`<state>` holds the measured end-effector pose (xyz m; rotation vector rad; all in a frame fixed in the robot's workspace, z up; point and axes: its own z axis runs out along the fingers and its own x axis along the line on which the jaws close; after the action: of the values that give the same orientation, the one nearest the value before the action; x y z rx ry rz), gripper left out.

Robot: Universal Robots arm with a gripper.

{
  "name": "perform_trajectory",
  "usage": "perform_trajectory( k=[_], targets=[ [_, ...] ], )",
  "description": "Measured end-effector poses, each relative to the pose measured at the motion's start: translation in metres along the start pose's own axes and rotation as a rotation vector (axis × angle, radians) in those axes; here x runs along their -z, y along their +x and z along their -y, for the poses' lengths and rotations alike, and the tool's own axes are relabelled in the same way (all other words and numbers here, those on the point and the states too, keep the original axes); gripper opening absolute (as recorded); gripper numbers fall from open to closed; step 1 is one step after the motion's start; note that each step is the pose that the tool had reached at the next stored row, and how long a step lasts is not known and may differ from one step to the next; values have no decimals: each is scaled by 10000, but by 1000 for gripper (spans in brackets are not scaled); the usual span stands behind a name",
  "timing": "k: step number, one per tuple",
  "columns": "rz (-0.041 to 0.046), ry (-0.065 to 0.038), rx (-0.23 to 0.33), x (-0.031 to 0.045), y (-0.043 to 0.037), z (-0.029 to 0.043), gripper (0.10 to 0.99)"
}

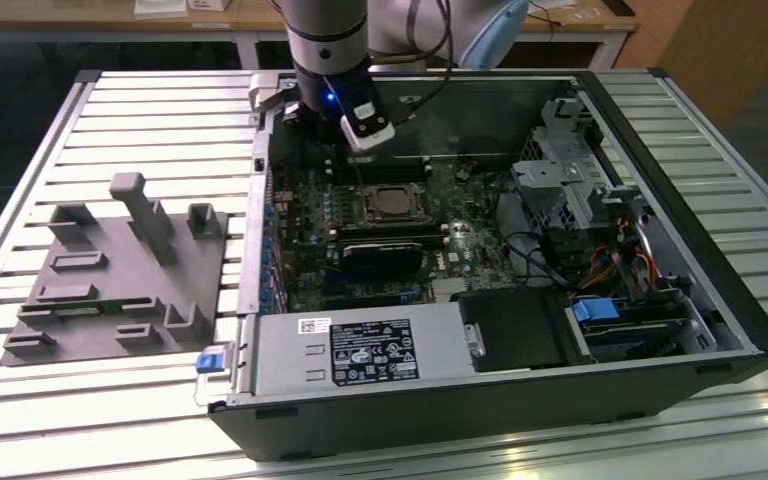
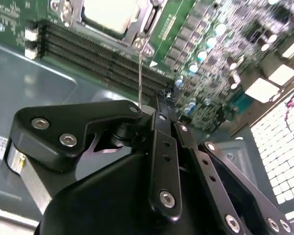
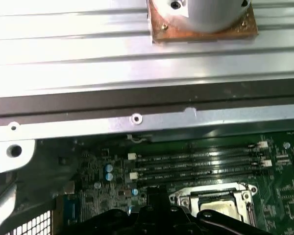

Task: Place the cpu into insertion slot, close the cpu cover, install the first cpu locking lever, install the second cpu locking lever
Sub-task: 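Install the first cpu locking lever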

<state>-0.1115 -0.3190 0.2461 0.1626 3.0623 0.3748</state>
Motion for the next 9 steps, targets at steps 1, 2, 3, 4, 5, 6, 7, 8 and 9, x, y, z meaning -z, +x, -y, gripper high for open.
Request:
perform_trajectory(
  k=[1, 2, 3, 4, 5, 6, 7, 8, 9],
  targets=[
    [0, -5, -1, 0, 0, 0, 102],
    [-1, -8, -2, 0, 0, -1, 102],
    [-2, -12, -2, 0, 0, 0, 102],
    [-2, -13, 0, 0, -3, 0, 102],
    [-2, -14, 1, -1, -13, -1, 102],
    [-3, -13, -1, -2, -31, -3, 102],
    [-8, -13, -2, -3, -53, -5, 102],
    [-13, -12, -3, -5, -80, -8, 102],
    [-18, -11, -5, -7, -109, -11, 102]
  ],
)
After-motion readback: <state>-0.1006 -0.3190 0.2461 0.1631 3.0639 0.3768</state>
